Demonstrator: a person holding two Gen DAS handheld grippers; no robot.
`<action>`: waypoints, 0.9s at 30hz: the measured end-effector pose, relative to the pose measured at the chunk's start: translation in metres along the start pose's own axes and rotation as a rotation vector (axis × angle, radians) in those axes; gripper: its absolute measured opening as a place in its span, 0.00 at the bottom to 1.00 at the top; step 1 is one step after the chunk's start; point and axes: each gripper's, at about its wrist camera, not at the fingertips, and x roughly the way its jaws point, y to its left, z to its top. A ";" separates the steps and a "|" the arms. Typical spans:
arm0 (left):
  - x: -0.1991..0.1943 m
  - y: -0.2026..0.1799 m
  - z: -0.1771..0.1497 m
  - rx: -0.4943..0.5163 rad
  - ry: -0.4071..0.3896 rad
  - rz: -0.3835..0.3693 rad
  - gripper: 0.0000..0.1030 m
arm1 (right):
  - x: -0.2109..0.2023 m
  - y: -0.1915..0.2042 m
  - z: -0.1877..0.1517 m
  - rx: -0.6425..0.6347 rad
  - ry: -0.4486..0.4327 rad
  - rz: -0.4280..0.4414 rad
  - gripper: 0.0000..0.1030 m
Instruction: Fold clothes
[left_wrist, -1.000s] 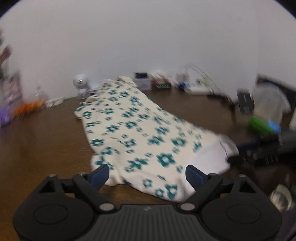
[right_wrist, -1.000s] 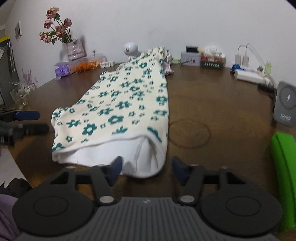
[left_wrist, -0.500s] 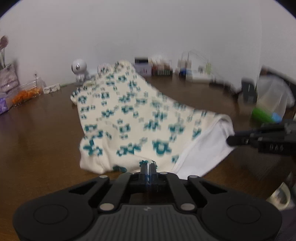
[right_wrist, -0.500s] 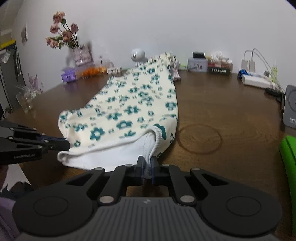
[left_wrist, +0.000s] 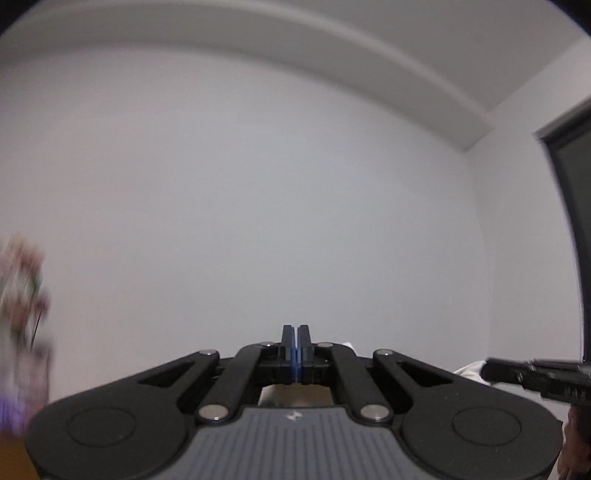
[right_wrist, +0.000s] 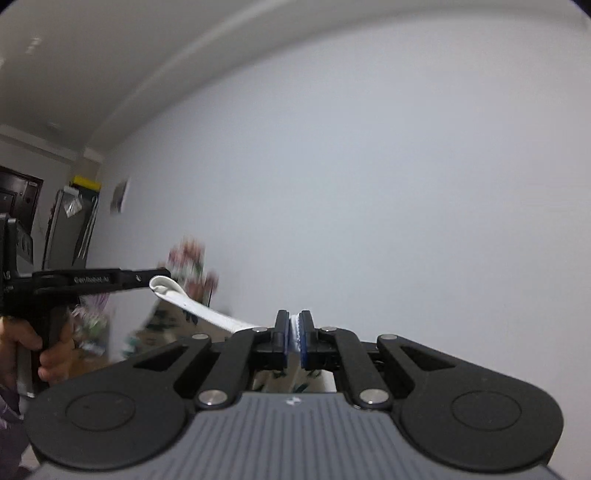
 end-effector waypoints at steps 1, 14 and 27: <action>0.009 -0.005 0.013 0.028 -0.022 0.012 0.00 | 0.004 -0.004 0.018 -0.002 -0.026 -0.016 0.04; 0.043 -0.018 -0.139 0.178 0.475 -0.314 0.29 | 0.087 -0.023 -0.102 0.135 0.437 0.147 0.13; -0.062 -0.029 -0.279 0.182 0.964 -0.520 0.69 | -0.037 -0.012 -0.248 0.116 0.707 0.377 0.72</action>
